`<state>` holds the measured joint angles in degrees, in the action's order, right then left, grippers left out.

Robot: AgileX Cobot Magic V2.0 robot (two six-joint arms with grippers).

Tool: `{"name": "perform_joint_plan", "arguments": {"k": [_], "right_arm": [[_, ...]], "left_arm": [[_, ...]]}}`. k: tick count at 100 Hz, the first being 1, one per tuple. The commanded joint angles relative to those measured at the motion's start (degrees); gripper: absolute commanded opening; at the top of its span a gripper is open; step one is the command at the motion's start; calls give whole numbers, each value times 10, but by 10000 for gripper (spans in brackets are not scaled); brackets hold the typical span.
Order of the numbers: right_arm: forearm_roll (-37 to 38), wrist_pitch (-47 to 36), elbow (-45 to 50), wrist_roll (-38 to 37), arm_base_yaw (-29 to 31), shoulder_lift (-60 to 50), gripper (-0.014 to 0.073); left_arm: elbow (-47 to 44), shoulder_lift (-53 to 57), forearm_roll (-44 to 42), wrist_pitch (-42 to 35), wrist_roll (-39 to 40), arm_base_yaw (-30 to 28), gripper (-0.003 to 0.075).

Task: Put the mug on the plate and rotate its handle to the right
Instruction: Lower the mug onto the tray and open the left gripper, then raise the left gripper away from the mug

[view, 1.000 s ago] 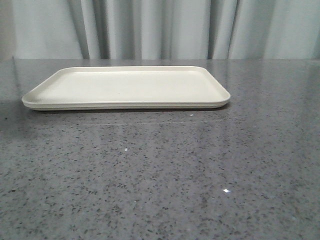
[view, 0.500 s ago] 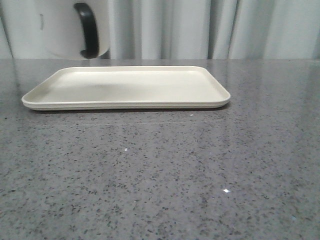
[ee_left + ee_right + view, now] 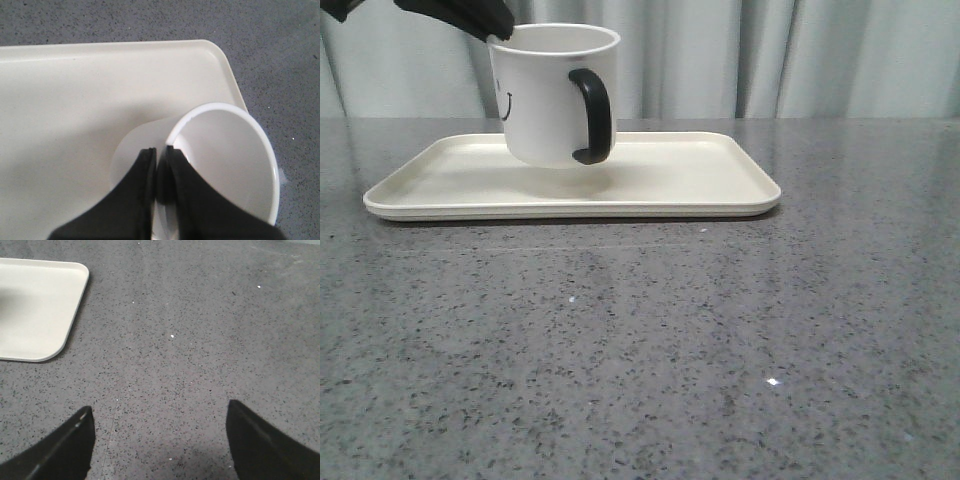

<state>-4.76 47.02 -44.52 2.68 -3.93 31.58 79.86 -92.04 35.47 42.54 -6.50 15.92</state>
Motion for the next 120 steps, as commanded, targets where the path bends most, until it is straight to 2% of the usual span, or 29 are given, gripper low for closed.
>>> {"name": "perform_joint_plan", "arguments": {"k": [1,72,79,86,98,105,112,120], "right_arm": [[-3,-47,-19,0,3,6,550],[-3,-62,-19,0,3,6,550],[-3,-62,-19,0,3,6,550],[-3,-62,-19,0,3,6,550],[-3,-62,-19,0,3,6,550],[-3,-62,-19,0,3,6,550],[-3,-62,-19,0,3,6,550],[-3,-62,-19,0,3,6,550]], "left_arm": [[22,15,27,-30,1,5,-20],[22,-15,31,-8,-17,5,-11],[22,-15,31,-8,-17,5,39],[22,-15,31,-8,-17,5,126],[22,-15,31,-8,-18,5,339],[22,-15,31,-8,-18,5,438],[22,-15,31,-8,-18,5,490],[22,-14,31,-8,-18,5,494]]}}
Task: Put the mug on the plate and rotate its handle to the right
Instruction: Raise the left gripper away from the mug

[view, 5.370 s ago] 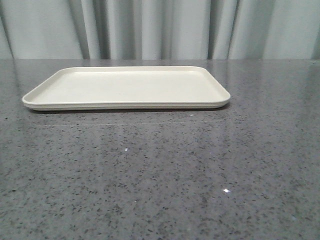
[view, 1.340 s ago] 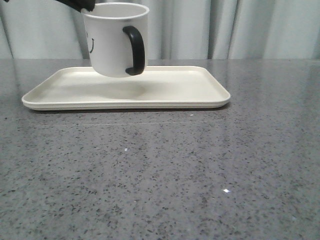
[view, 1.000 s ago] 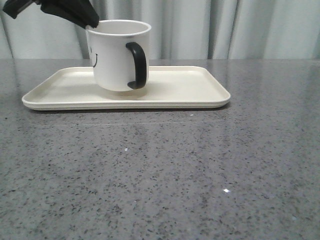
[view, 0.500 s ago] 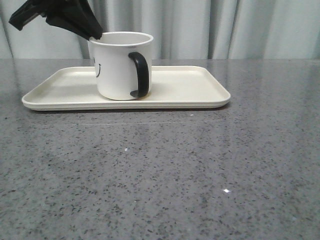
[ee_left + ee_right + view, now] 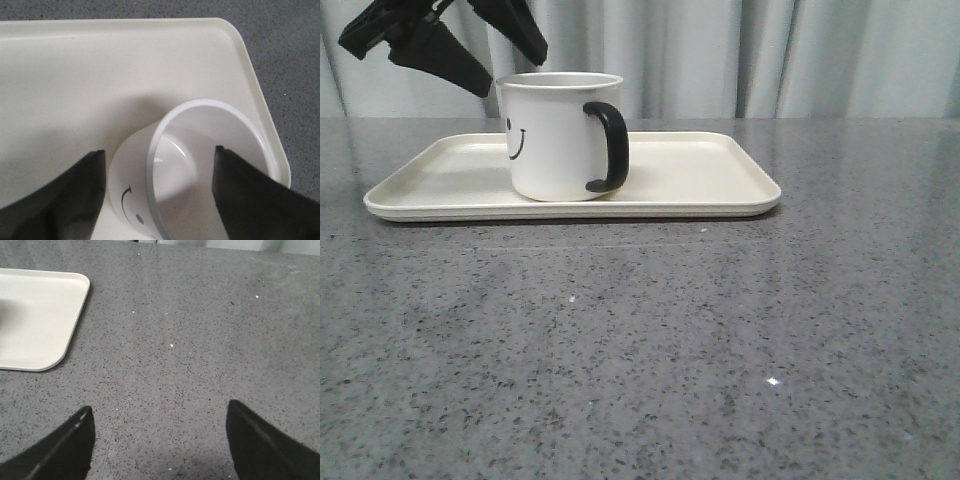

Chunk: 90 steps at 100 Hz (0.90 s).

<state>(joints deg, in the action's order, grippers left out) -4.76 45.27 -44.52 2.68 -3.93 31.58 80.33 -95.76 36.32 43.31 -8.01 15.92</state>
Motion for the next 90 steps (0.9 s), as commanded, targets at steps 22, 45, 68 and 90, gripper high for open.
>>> {"name": "perform_joint_plan", "arguments": {"k": [22,45,68,90], "right_arm": [[-3,-45,-19,0,3,6,550],[-3,-45,-19,0,3,6,550],[-3,-45,-19,0,3,6,550],[-3,-45,-19,0,3,6,550]], "left_arm": [[18,54,17,-22,-12,5,494],[9,118,-30,-29,-12,-11,494],[-76,207,-57,-25,-12,-83,494],[-191,326,-119,-20,-12,-153,494]]}}
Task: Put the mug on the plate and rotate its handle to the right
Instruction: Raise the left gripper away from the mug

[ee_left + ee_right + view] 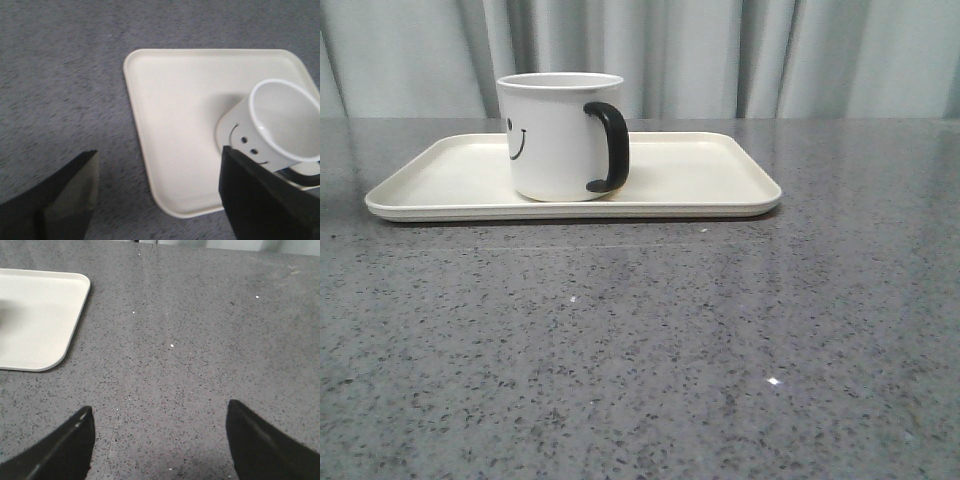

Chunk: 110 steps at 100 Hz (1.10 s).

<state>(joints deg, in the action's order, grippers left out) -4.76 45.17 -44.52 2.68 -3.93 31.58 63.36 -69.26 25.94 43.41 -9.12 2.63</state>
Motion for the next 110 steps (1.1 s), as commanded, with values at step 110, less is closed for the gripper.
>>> {"name": "perform_joint_plan", "arguments": {"k": [110], "right_arm": [[-84,-102,-64,44,-52,146,550]], "left_arm": [[-191,242,-137,39,-1,-47,494]]}}
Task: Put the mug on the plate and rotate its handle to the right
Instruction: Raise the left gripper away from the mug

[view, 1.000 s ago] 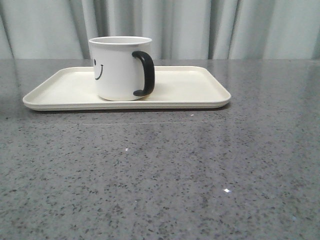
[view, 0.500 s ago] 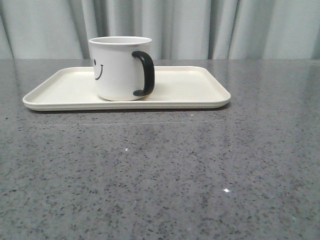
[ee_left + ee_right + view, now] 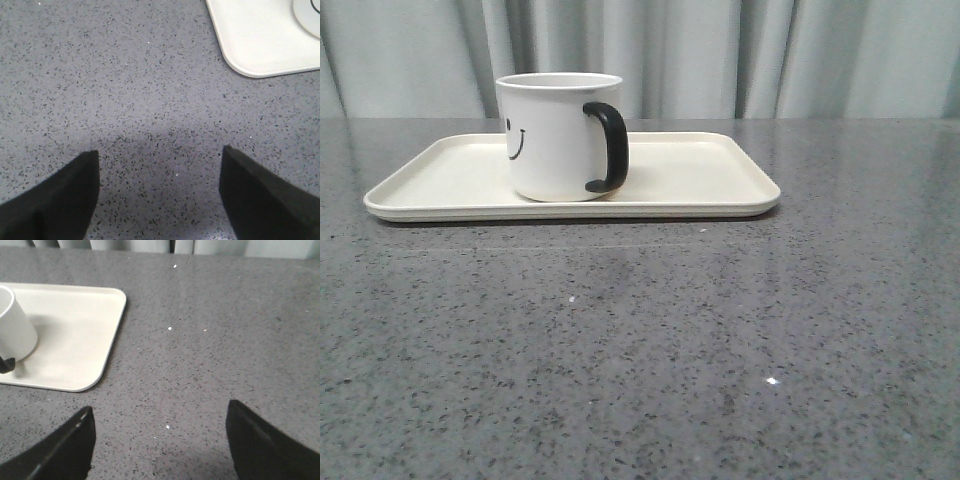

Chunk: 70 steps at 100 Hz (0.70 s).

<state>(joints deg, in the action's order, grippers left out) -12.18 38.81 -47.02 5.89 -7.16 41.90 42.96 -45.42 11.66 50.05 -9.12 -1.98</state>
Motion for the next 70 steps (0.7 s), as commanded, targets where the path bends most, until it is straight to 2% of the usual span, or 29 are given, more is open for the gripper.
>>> {"name": "perform_joint_plan", "arguments": {"k": [1,33,70], "right_arm": [[-10,-38,-42,12,-26,47,550],[-9,-48,-186,12,-157,250,550],[-9,-29,-389,12,-240,450,550]], "left_arm": [[13,3,6,-27,-1,-1,494],[13,3,6,-26,-1,-1,494],[13,3,6,-23,-1,-1,494]]}}
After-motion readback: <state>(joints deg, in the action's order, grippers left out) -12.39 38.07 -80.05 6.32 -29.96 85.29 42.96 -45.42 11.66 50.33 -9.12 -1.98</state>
